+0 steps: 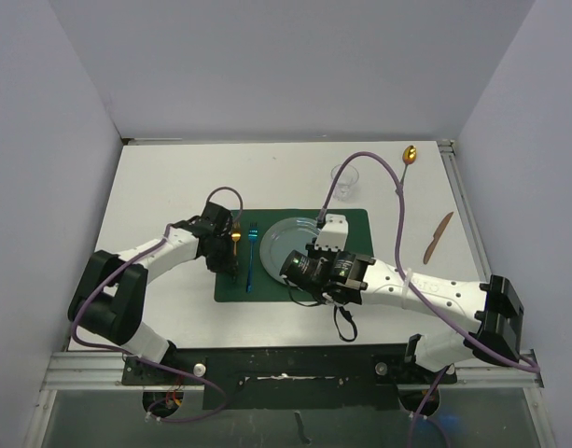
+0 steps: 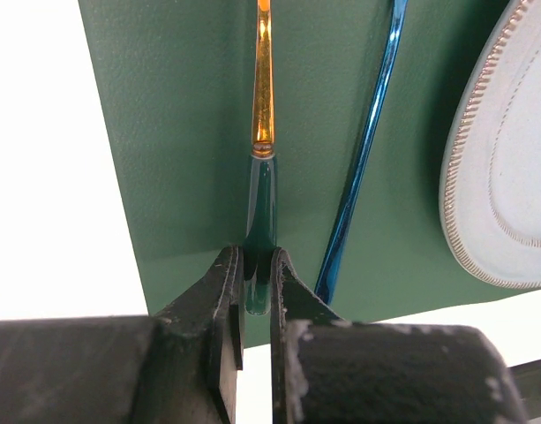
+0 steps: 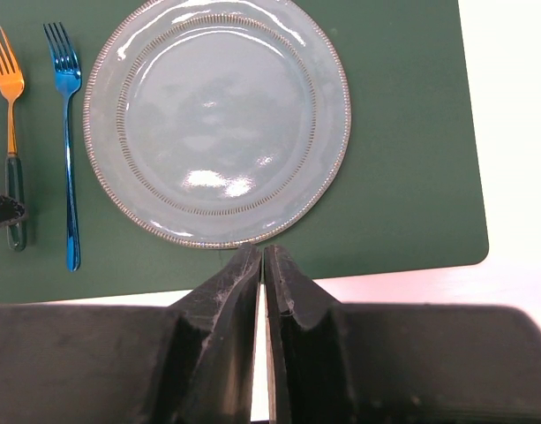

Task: Set the dinner table for one person
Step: Place the fork on the napkin, then pick up the spoon from the center of the board.

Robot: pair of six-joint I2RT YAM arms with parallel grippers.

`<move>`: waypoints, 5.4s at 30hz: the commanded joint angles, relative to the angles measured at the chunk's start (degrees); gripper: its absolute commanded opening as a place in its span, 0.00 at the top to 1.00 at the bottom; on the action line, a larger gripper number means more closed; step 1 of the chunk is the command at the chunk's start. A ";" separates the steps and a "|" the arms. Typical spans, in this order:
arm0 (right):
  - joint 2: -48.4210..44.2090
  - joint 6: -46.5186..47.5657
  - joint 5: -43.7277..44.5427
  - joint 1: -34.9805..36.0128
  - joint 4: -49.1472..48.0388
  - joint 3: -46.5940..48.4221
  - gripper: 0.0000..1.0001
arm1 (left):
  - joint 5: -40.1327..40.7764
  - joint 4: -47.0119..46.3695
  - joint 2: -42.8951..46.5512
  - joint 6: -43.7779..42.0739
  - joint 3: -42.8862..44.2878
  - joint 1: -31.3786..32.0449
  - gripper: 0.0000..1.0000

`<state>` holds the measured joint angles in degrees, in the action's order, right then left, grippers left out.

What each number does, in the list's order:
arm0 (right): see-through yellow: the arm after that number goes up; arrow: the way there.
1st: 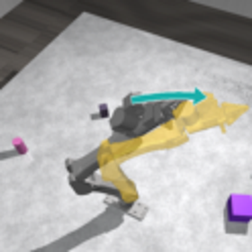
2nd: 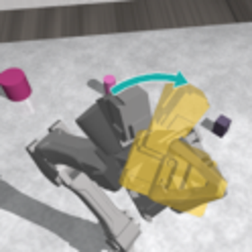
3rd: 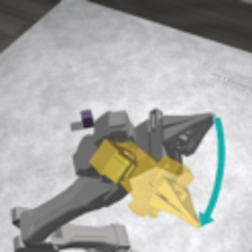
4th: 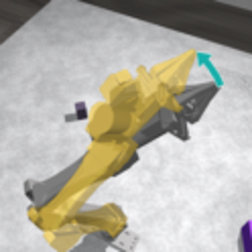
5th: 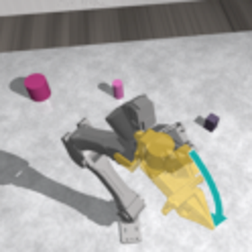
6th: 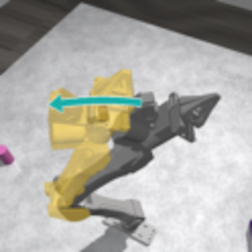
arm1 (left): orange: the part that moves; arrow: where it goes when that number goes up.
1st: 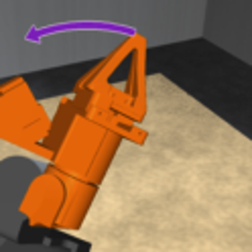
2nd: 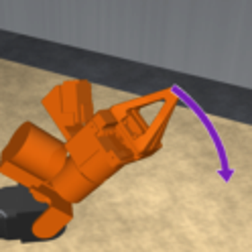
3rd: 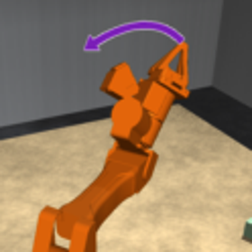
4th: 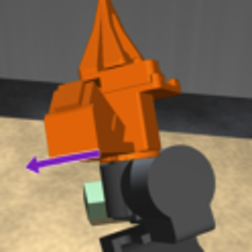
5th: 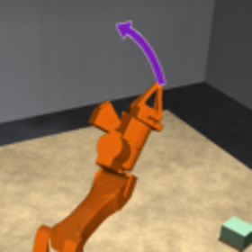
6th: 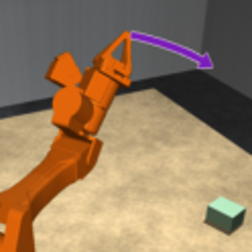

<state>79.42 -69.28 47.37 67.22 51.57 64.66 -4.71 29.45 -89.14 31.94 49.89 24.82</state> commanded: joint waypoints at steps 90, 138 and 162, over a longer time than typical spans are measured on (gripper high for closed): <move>-5.49 16.45 -5.63 -30.81 -11.16 -9.01 0.87 | 7.85 -11.55 35.89 13.38 0.75 1.28 0.84; 57.64 39.36 -37.12 -74.93 -19.67 54.63 0.73 | 10.55 -31.55 30.56 0.82 -4.18 21.22 0.83; 62.57 38.05 -42.19 -74.40 -24.20 56.67 0.65 | 10.79 -30.38 33.07 -0.39 -4.62 21.90 0.82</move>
<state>140.53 -31.07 5.69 -7.77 29.87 119.28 4.78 0.67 -58.30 32.53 43.03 46.41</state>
